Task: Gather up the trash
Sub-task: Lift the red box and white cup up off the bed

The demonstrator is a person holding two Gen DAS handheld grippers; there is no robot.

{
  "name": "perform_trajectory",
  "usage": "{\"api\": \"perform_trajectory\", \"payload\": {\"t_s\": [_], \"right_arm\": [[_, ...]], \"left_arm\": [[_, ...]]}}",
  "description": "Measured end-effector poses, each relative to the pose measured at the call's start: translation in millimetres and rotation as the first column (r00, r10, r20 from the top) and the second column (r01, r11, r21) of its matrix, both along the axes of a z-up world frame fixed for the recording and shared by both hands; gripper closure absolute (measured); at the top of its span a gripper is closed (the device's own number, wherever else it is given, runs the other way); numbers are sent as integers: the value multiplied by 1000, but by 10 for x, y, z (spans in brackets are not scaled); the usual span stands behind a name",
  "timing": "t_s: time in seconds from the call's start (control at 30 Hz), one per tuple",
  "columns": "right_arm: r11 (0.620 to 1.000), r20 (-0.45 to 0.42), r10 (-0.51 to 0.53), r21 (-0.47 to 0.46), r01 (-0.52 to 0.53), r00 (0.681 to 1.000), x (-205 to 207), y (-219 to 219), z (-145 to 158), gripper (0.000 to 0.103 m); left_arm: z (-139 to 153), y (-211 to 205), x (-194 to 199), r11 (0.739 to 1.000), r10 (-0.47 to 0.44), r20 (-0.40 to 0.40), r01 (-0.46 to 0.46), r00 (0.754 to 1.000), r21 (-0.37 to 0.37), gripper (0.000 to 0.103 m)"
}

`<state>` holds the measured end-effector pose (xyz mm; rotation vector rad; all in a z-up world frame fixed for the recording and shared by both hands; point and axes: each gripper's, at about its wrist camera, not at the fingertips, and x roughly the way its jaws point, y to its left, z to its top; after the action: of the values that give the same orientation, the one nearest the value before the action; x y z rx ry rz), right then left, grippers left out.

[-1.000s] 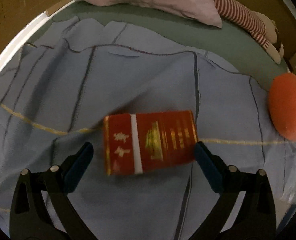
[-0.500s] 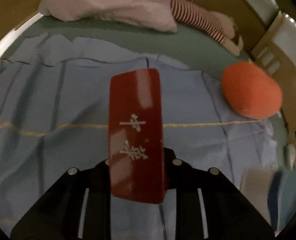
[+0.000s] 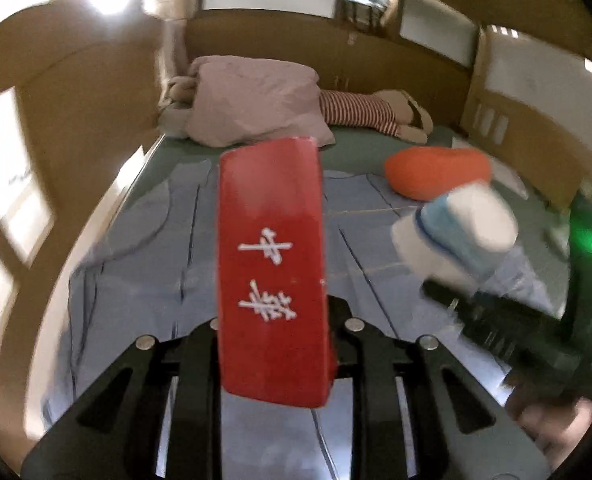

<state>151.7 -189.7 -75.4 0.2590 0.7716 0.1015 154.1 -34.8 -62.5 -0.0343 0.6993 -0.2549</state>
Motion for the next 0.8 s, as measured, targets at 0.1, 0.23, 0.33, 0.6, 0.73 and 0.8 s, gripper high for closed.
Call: {"api": "perform_trajectory", "payload": {"t_s": [0.1, 0.23, 0.33, 0.6, 0.73, 0.8], "right_arm": [[1000, 8, 18, -21, -18, 1000, -338, 168, 3, 72], [998, 32, 36, -57, -34, 999, -522, 303, 38, 72], [998, 20, 29, -60, -28, 999, -548, 348, 23, 72], [996, 11, 30, -81, -29, 999, -595, 389, 54, 72], [997, 30, 27, -68, -25, 999, -628, 302, 86, 72], [999, 63, 20, -38, -17, 998, -717, 197, 161, 72]], "left_arm": [[-115, 195, -300, 999, 47, -12, -47, 999, -15, 81], [-190, 261, -392, 998, 59, -24, -59, 998, 26, 81], [-195, 319, -460, 998, 69, -33, -68, 997, 13, 81], [-184, 303, -465, 997, 74, -20, -74, 997, 14, 81], [-178, 295, -477, 998, 66, -18, -66, 998, 21, 81], [-190, 266, -471, 998, 56, -16, -56, 998, 24, 81]]}}
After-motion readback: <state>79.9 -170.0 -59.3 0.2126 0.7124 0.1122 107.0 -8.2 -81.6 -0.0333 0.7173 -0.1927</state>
